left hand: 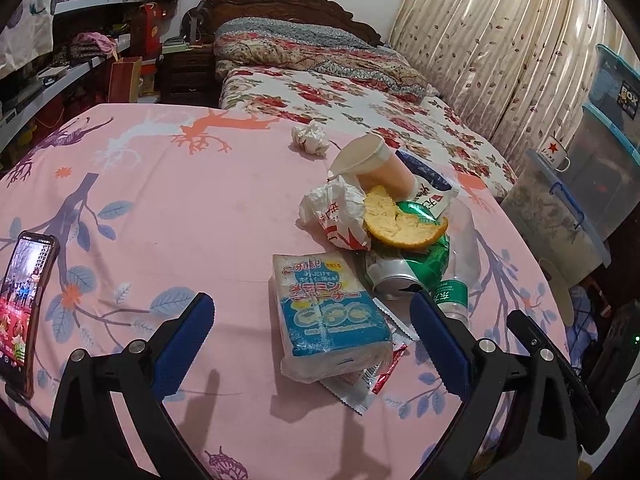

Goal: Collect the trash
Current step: 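Move both grippers toward the pile of trash on the bed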

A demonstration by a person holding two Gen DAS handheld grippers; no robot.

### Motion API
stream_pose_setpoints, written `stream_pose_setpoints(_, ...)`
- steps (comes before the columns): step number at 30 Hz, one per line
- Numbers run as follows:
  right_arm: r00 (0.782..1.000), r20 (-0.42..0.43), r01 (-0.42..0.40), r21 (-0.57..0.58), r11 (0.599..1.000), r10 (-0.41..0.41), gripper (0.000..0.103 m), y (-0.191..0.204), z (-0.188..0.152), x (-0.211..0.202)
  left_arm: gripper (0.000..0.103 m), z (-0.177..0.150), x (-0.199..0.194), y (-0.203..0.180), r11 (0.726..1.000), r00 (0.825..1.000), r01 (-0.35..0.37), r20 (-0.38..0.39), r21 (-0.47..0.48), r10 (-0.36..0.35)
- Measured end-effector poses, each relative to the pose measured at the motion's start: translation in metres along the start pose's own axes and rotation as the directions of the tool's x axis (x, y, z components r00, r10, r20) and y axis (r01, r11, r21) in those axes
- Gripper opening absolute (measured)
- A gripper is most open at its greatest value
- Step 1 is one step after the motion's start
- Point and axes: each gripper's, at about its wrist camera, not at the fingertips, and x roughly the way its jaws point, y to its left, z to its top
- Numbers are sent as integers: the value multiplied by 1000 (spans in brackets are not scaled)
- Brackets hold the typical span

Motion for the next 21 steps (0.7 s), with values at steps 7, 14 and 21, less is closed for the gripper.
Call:
stream_pose_setpoints(7, 1000, 1, 0, -1, 1000, 0, 71, 0, 0, 0, 94, 0, 0, 0, 1000, 1000, 6, -4, 4, -6)
stream_pose_setpoints(14, 1000, 1, 1, -1, 1000, -1, 71, 1, 0, 0, 94, -2, 1, 1, 1000, 1000, 3, -12, 3, -3)
stream_pose_setpoints(21, 1000, 0, 1, -1, 1000, -1, 71, 1, 0, 0, 94, -3, 2, 1, 1000, 1000, 3, -17, 4, -2)
